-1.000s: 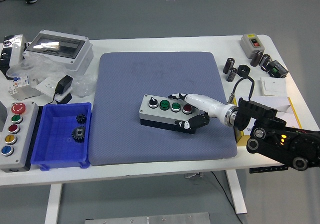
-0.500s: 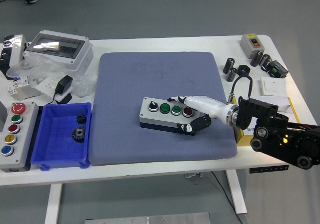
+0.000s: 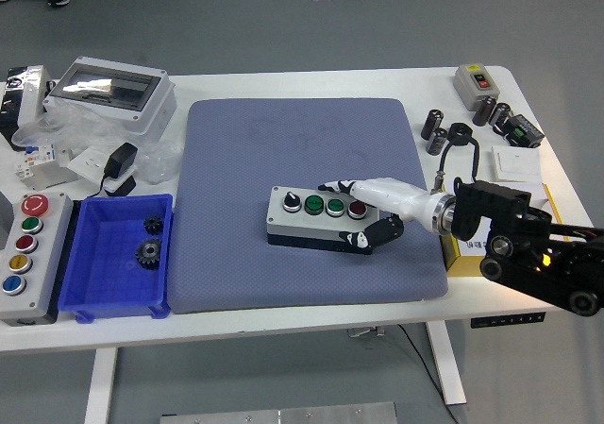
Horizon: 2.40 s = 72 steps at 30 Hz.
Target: Pick up the button,place it on the desk,press the button,press the button
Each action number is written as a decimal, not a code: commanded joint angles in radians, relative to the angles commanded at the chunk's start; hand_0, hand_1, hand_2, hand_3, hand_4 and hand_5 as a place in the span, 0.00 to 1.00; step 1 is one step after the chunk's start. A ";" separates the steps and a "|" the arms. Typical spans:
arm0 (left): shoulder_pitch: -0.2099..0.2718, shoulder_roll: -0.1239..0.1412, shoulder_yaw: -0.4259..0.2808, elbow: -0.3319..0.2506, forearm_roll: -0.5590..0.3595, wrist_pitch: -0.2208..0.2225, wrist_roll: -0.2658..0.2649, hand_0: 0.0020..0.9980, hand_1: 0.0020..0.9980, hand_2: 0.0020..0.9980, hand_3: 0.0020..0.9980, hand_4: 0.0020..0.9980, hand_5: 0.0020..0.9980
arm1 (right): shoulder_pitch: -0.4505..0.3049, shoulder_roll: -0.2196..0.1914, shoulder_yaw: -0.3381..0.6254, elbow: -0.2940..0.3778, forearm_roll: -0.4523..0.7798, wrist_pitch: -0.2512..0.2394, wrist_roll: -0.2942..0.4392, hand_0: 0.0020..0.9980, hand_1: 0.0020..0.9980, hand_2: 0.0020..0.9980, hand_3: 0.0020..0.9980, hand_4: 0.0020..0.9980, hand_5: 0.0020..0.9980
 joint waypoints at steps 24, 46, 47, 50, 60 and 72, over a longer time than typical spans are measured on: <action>0.013 0.006 -0.005 -0.006 0.002 0.004 0.013 0.69 0.64 0.62 0.67 0.70 0.46 | 0.193 -0.269 0.163 0.314 0.289 0.337 -0.330 0.97 0.95 0.97 1.00 0.57 0.08; 0.007 0.012 -0.006 -0.006 0.001 0.004 0.013 0.69 0.64 0.62 0.66 0.69 0.44 | 0.291 -0.192 0.061 0.251 0.422 0.510 -0.601 0.05 0.15 0.32 0.99 0.21 0.09; 0.007 0.011 -0.007 -0.006 0.002 0.004 0.013 0.69 0.64 0.62 0.66 0.69 0.44 | 0.289 -0.185 0.056 0.248 0.423 0.507 -0.601 0.05 0.15 0.32 0.99 0.21 0.09; 0.007 0.010 -0.007 -0.006 0.002 0.004 0.013 0.69 0.64 0.62 0.66 0.69 0.44 | 0.285 -0.171 0.048 0.251 0.427 0.505 -0.599 0.05 0.15 0.32 0.99 0.21 0.09; 0.006 0.009 -0.009 -0.006 0.005 0.004 0.013 0.69 0.64 0.61 0.65 0.70 0.43 | 0.280 -0.140 0.042 0.262 0.422 0.501 -0.593 0.03 0.13 0.28 0.97 0.17 0.09; 0.003 0.010 -0.012 -0.006 0.014 0.002 0.013 0.69 0.64 0.61 0.65 0.70 0.42 | 0.280 -0.098 0.009 0.233 0.416 0.485 -0.593 0.02 0.12 0.27 0.95 0.16 0.09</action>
